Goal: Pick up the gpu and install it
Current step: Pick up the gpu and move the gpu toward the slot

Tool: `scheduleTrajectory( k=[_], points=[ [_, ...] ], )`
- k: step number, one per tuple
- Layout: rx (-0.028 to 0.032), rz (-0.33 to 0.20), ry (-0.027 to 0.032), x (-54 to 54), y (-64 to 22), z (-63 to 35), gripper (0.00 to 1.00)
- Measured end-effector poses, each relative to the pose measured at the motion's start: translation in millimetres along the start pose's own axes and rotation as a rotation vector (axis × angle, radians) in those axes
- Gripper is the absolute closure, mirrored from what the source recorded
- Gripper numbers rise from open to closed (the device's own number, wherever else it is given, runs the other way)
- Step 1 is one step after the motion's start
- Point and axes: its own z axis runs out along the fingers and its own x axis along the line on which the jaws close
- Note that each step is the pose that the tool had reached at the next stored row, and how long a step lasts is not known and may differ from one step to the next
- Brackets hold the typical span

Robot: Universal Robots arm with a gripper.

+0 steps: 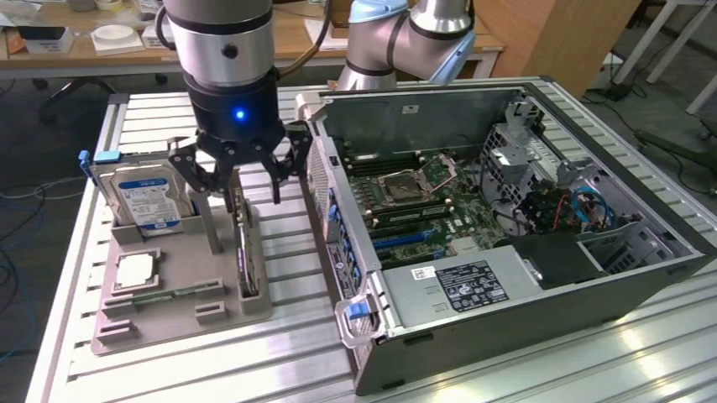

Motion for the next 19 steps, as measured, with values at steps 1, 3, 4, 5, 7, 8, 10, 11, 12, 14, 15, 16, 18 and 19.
scheduleTrajectory(
  k=[1, 3, 4, 5, 7, 8, 10, 11, 12, 14, 15, 16, 18, 19],
  points=[
    [0.0, 0.0, -0.0001, 0.0, 0.0, 0.5, 0.41],
    [0.0, 0.0, 0.0, 0.0, -0.1, 1.5, 0.41],
    [0.0, 0.0, 0.0, 0.1, -0.2, 2.0, 0.41],
    [0.0001, 0.0, 0.0001, 0.6, -0.2, 2.3, 0.41],
    [0.0, 0.0, 0.0, 2.5, -0.2, 3.2, 0.41],
    [0.0, 0.0, 0.0, 4.1, -0.2, 3.5, 0.41],
    [0.0, 0.0, 0.0, 6.8, 0.0, 4.3, 0.41],
    [0.0, 0.0, -0.0001, 7.6, 0.0, 4.8, 0.41],
    [-0.0001, 0.0, -0.0002, 7.9, 0.0, 5.4, 0.41],
    [0.0001, 0.0, 0.0001, 8.0, -0.1, 6.2, 0.41],
    [0.0, 0.001, 0.0, 8.0, -0.1, 6.7, 0.41],
    [0.0, 0.001, 0.0, 8.1, -0.1, 7.1, 0.41],
    [0.0002, 0.01, -0.0004, 8.5, -0.1, 8.1, 0.41],
    [0.0004, 0.02, -0.0007, 8.8, -0.1, 8.6, 0.41]
  ],
)
